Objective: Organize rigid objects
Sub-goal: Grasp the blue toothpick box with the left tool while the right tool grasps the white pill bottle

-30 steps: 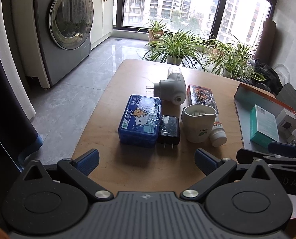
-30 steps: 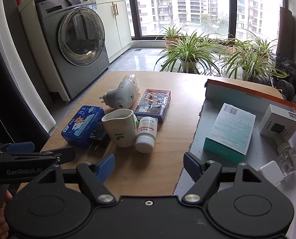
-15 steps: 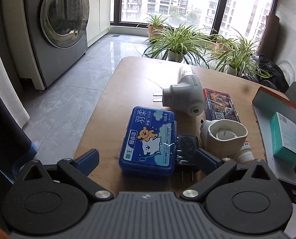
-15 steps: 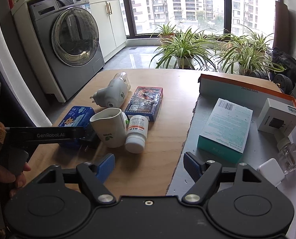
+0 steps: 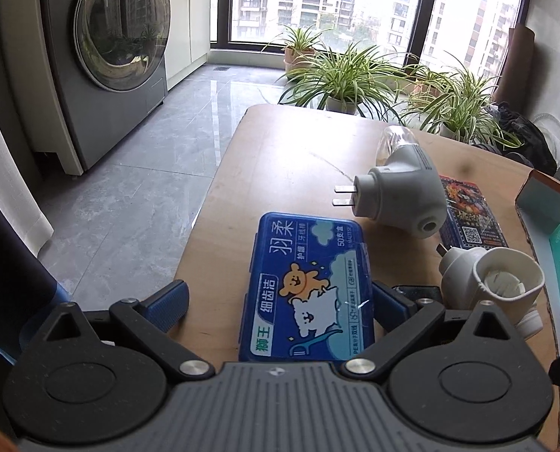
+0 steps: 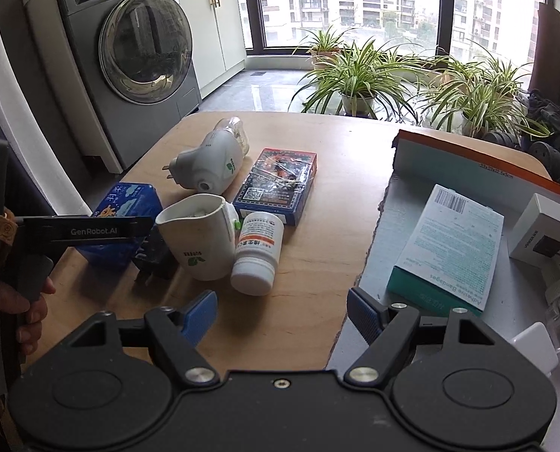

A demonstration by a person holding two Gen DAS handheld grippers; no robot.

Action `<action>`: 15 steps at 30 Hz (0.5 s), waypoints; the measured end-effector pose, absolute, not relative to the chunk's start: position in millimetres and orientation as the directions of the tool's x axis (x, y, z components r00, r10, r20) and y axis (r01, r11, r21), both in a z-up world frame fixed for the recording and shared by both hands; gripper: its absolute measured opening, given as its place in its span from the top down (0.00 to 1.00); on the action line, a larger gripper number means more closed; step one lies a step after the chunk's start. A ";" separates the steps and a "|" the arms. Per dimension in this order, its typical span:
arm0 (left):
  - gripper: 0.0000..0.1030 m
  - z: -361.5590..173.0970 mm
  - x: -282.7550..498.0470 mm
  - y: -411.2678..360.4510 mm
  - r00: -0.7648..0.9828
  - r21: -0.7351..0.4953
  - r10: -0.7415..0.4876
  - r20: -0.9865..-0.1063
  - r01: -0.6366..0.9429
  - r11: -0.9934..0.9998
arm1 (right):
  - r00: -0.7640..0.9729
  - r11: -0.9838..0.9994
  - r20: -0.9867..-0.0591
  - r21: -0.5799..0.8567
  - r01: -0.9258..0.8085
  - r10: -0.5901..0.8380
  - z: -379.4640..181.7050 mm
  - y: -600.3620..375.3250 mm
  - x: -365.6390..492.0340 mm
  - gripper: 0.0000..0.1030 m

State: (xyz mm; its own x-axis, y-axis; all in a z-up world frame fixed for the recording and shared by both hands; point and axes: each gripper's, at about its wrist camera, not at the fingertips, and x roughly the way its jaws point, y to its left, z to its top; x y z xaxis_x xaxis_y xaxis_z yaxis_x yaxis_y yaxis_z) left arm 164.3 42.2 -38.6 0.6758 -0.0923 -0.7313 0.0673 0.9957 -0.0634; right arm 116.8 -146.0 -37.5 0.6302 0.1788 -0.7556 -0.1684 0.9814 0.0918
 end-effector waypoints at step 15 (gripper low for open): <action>0.39 -37.6 159.9 33.6 0.701 -0.096 -0.173 -0.692 0.148 0.984 | 0.613 0.985 -0.775 0.075 -0.154 0.154 -55.1 -139.7 167.9 0.13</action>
State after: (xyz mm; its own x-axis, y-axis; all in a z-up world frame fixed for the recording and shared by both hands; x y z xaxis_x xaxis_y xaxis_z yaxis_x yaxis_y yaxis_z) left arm 159.9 33.6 -37.6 0.7007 -0.1731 -0.6922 0.1484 0.9843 -0.0959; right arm 167.9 -139.7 -55.1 0.6134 0.1545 -0.7745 -0.1538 0.9853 0.0747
